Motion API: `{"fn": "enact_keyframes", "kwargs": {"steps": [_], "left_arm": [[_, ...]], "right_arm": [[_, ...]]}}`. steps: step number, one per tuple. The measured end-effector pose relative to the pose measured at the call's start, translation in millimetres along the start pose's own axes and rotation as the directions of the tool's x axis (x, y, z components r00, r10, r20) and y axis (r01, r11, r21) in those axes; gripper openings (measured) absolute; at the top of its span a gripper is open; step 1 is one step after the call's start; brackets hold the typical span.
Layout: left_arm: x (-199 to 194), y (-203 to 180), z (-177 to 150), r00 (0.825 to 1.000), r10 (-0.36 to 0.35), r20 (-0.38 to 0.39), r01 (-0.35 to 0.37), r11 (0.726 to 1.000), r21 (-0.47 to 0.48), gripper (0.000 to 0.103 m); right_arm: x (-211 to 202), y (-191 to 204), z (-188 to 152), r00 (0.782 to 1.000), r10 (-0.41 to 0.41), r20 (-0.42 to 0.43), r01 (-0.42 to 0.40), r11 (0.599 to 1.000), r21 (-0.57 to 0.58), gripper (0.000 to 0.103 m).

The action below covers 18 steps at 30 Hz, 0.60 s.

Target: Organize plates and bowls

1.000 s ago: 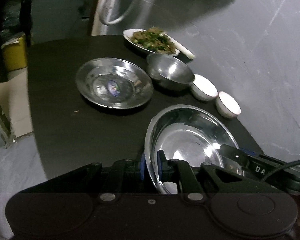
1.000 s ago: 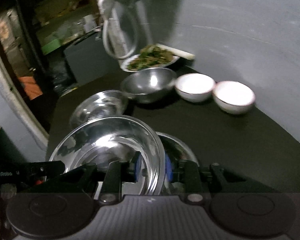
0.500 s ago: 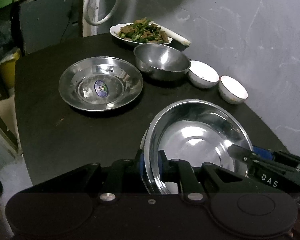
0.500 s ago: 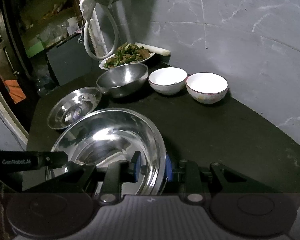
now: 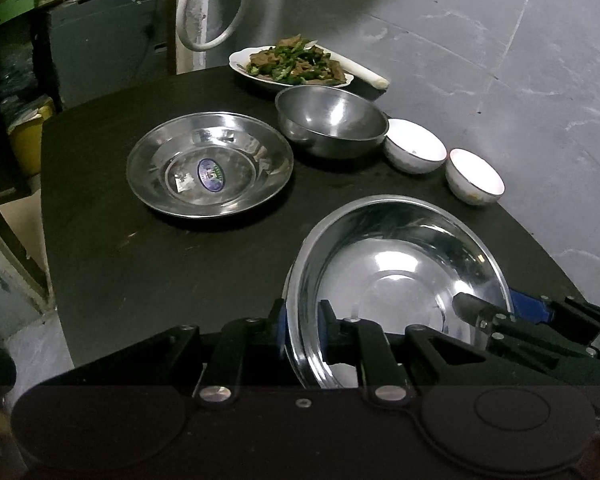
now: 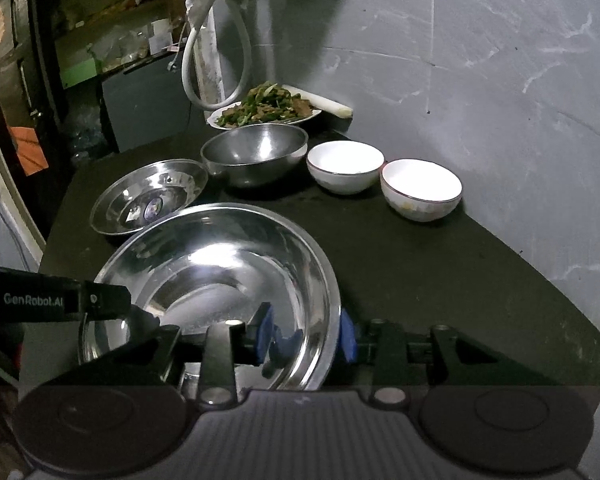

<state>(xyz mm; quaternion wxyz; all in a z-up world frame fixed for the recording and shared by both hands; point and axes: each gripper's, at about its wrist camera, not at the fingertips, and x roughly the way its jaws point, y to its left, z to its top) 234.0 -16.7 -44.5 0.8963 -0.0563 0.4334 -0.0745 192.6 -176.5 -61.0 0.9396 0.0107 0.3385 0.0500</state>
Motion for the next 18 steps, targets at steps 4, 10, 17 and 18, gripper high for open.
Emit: {"fn": "enact_keyframes", "kwargs": {"steps": [4,10,17,18], "left_arm": [[0.1,1.1,-0.5,1.000,0.008,0.005,-0.008,1.000,-0.017,0.020],[3.1,2.3,-4.0,1.000,0.019,-0.004,-0.019,0.999,-0.031,0.021],[0.4,4.9,-6.3,0.999,0.037,0.002,-0.037,0.998,-0.044,0.045],[-1.9,6.4,-6.3,0.999,0.040,0.007,-0.040,0.998,-0.051,0.054]], "right_arm": [[1.0,0.6,0.6,1.000,0.000,0.000,0.000,1.000,-0.017,0.043],[1.6,3.1,2.6,1.000,0.018,0.006,-0.018,0.999,-0.036,0.044],[-1.0,4.7,2.9,0.999,0.041,0.011,-0.041,0.998,-0.052,0.045],[-1.8,4.1,2.7,0.999,0.042,0.013,-0.041,0.998,-0.051,0.046]]}}
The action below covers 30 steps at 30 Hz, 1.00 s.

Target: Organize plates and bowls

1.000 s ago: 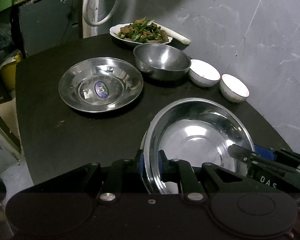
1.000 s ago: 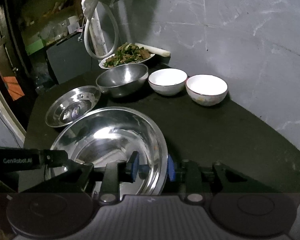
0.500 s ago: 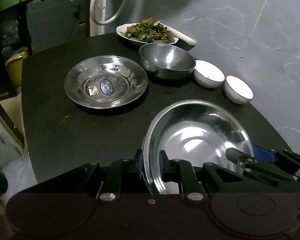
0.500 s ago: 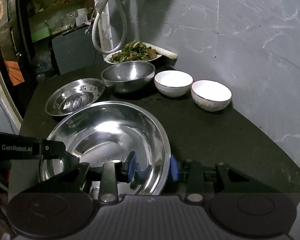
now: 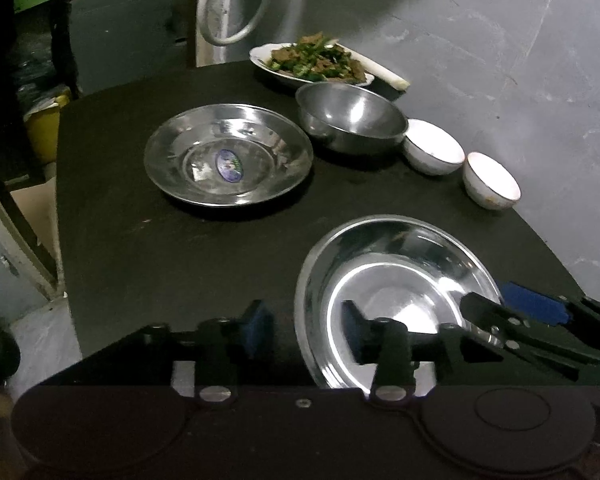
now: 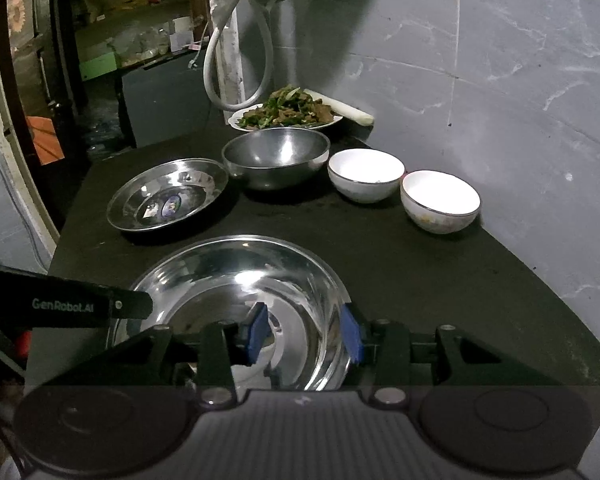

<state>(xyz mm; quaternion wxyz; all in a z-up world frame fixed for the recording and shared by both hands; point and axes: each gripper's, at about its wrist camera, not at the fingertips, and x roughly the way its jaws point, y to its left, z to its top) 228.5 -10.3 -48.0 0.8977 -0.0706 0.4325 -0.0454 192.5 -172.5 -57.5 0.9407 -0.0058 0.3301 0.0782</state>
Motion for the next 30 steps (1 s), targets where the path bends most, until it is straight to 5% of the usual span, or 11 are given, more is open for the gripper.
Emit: {"fn": "enact_keyframes", "kwargs": {"steps": [4,13,23,30], "left_arm": [[-12.2,6.2,0.2,0.999,0.030,0.030,-0.030,0.999,-0.018,0.081],[-33.5,36.6,8.1,0.992,0.110,0.063,-0.103,0.990,-0.101,0.099],[-32.4,93.3,37.6,0.979,0.180,0.098,-0.157,0.966,-0.204,0.102],[-18.4,123.3,68.6,0.981,0.158,0.114,-0.134,0.972,-0.194,0.102]], "right_arm": [[-6.2,-4.5,-1.5,1.000,0.003,0.022,-0.003,1.000,0.020,0.066],[-24.8,-12.7,-3.2,0.997,0.043,0.063,-0.049,0.994,0.096,0.100],[-16.7,1.6,19.5,0.994,0.080,0.073,-0.086,0.993,0.081,0.103],[4.5,23.7,43.0,0.994,0.085,0.061,-0.086,0.996,0.011,0.103]]}}
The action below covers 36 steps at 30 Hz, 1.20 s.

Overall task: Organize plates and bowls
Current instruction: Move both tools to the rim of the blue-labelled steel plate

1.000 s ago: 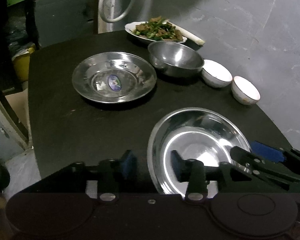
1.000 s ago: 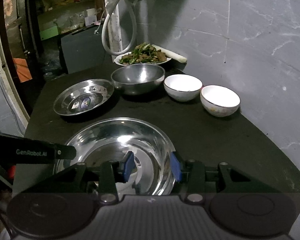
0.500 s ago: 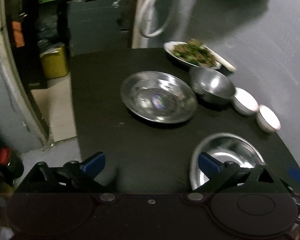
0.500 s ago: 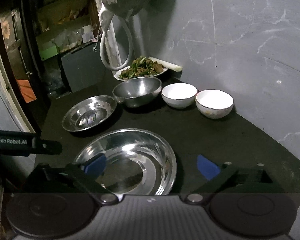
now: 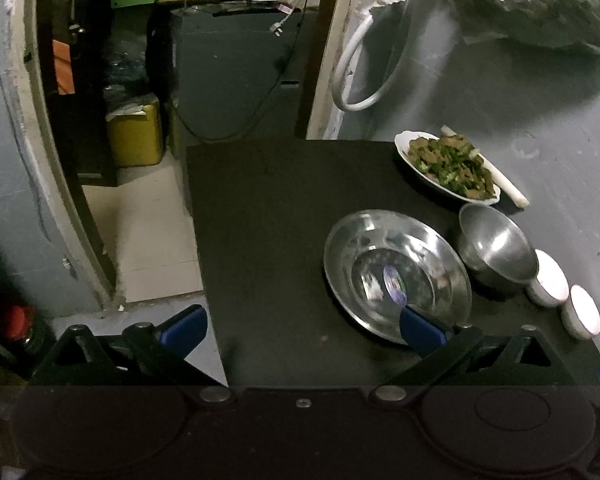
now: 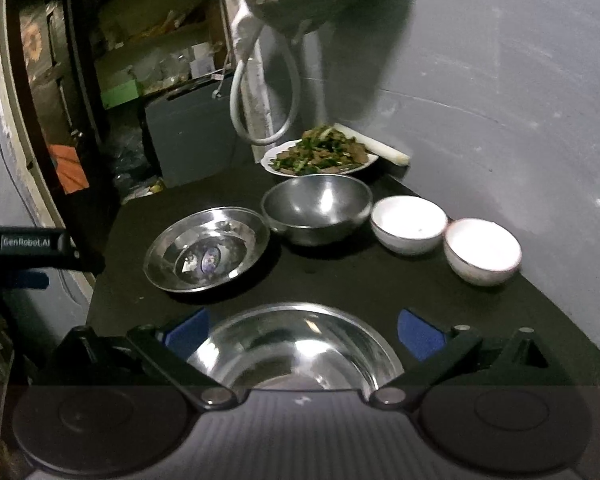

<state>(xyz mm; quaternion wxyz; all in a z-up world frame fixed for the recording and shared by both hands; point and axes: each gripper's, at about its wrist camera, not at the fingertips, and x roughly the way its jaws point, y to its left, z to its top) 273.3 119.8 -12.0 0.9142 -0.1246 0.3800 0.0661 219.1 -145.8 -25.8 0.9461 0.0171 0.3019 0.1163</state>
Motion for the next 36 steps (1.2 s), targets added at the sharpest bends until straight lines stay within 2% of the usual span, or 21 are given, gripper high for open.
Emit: {"fn": "enact_keyframes", "kwargs": {"steps": [5,14,17,24,29,32,36], "left_arm": [[22.6,9.9,16.9,0.998,-0.059,-0.026,0.059,0.998,0.004,0.102],[81.5,14.7,43.7,0.989,-0.140,-0.048,0.142,0.988,0.054,0.102],[94.5,15.1,49.3,0.987,-0.153,-0.049,0.156,0.985,0.069,0.102],[104.4,14.0,50.1,0.979,-0.201,-0.028,0.203,0.973,0.113,0.088],[108.3,10.3,48.7,0.973,-0.229,-0.032,0.231,0.965,0.124,0.079],[111.0,9.5,48.1,0.968,-0.245,-0.042,0.249,0.962,0.112,0.071],[114.3,7.5,47.6,0.962,-0.266,-0.055,0.271,0.958,0.096,0.051]], "right_arm": [[22.0,14.6,15.3,1.000,-0.001,-0.015,0.000,1.000,-0.031,0.103],[65.6,34.0,34.7,0.998,-0.039,-0.045,0.038,0.999,-0.012,0.103],[83.1,38.4,41.4,0.998,-0.041,-0.054,0.040,0.999,-0.008,0.098],[117.0,46.2,45.6,0.994,-0.023,-0.108,0.027,0.999,0.033,0.085],[130.4,50.5,42.7,0.992,0.001,-0.128,0.010,0.996,0.085,0.080],[137.2,54.9,42.7,0.990,0.005,-0.139,0.008,0.996,0.091,0.076],[144.4,59.4,42.6,0.988,0.006,-0.153,0.009,0.995,0.097,0.063]]}}
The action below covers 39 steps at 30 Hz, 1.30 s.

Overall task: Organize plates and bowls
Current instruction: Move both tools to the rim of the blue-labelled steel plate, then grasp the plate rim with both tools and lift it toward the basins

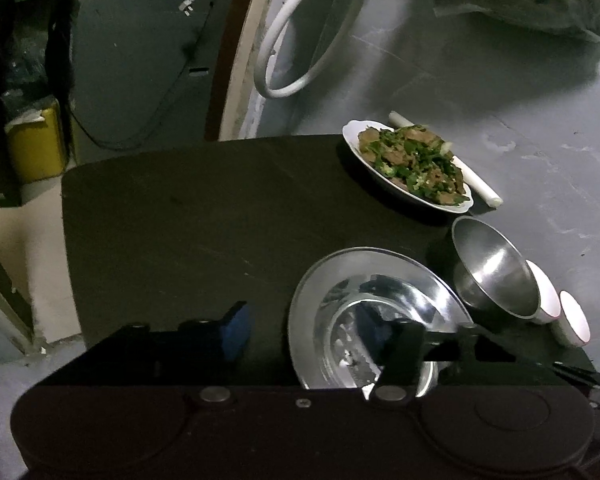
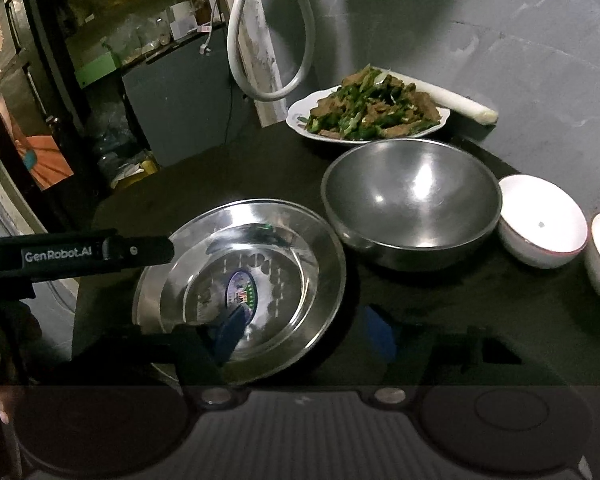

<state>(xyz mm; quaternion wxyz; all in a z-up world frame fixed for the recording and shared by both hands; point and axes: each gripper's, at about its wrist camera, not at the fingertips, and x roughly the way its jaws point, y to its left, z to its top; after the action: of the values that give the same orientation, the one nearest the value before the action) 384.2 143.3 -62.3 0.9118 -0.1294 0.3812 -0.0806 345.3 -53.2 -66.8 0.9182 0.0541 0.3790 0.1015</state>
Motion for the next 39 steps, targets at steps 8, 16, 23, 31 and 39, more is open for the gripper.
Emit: {"fn": "enact_keyframes", "kwargs": {"steps": [8,16,23,31,39], "left_arm": [[1.6,1.3,-5.4,1.000,-0.007,-0.017,0.006,1.000,-0.029,0.023],[-8.3,10.0,-11.8,0.999,0.013,-0.034,-0.014,1.000,-0.028,0.008],[-29.7,11.9,-27.4,1.000,0.017,-0.018,-0.018,1.000,-0.016,0.008],[-61.2,-3.0,-34.8,1.000,0.009,0.027,-0.009,1.000,-0.012,0.008],[-79.3,-45.3,-37.5,0.998,-0.049,0.035,0.047,0.998,0.047,0.008]], "right_arm": [[4.6,4.4,-1.5,0.999,-0.032,-0.025,0.032,0.999,-0.007,0.036],[3.0,5.0,-0.9,0.999,-0.034,-0.027,0.033,0.999,-0.024,0.032],[-7.2,12.1,-10.0,1.000,-0.007,-0.022,0.006,0.998,-0.058,0.031],[-32.8,21.2,-19.4,1.000,-0.006,0.030,0.010,0.993,-0.118,0.029],[-76.6,5.9,-25.5,0.996,-0.027,0.089,0.036,0.994,-0.104,0.029]]}}
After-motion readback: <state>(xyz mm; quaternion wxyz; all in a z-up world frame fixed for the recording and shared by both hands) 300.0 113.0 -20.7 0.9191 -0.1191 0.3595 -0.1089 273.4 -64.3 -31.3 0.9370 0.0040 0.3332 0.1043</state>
